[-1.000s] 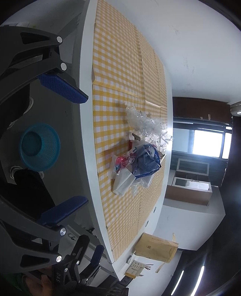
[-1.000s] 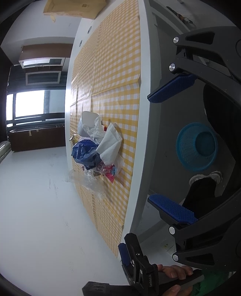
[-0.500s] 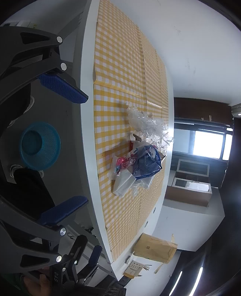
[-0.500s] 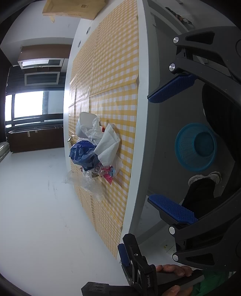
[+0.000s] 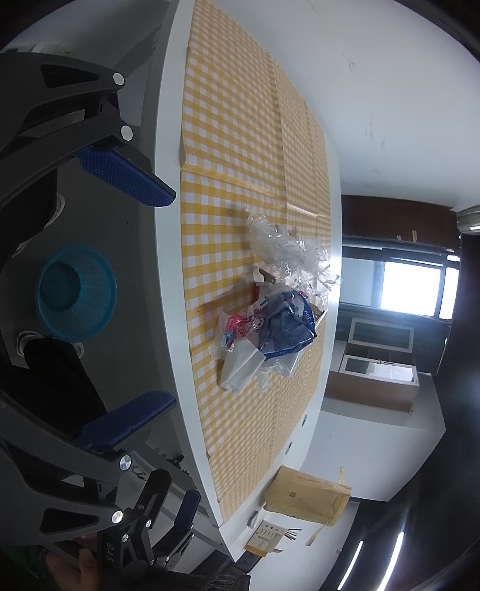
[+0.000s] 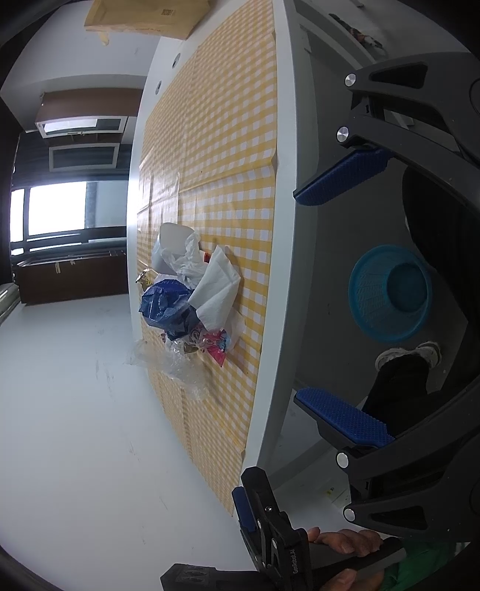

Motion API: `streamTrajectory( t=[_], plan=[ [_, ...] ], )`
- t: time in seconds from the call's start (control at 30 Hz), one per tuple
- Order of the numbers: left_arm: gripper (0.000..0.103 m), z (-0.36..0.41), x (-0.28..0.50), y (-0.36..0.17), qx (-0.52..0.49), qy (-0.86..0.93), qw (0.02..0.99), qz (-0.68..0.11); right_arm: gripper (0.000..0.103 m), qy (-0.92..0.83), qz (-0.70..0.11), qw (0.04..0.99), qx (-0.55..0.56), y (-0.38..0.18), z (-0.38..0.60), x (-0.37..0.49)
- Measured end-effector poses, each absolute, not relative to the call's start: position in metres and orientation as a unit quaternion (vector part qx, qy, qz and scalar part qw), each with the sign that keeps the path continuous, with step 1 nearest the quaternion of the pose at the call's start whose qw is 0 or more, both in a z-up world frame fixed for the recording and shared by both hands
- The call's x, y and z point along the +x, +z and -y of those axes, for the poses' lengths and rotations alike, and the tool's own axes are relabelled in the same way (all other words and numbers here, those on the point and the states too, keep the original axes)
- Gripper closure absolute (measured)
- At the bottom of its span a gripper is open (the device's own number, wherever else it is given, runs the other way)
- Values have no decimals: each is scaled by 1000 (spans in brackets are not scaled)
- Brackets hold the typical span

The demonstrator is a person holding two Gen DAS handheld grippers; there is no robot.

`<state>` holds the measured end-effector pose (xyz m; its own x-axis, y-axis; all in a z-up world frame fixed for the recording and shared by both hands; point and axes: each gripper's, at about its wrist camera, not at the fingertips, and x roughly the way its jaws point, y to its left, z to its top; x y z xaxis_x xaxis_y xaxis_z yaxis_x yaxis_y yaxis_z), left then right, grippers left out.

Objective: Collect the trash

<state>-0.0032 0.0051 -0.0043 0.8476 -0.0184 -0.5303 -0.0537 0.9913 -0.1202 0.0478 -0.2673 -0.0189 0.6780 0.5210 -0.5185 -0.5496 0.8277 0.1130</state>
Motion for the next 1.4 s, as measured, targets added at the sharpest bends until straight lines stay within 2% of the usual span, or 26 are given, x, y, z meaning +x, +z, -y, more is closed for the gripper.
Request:
streamTrajectory(
  t=[0.63,1.23,1.4],
  plan=[
    [6,-15,-9,9,-71,18,963,-261,9,298,-264,917,-31,-10,265,42],
    [6,-61,76,3,-58,68,954,-285,9,324,-303,894,-58,-19,229,119],
    [6,-71,104,-3,-63,70,950,-298,13,333,-323,883,-66,-25,219,145]
  ],
)
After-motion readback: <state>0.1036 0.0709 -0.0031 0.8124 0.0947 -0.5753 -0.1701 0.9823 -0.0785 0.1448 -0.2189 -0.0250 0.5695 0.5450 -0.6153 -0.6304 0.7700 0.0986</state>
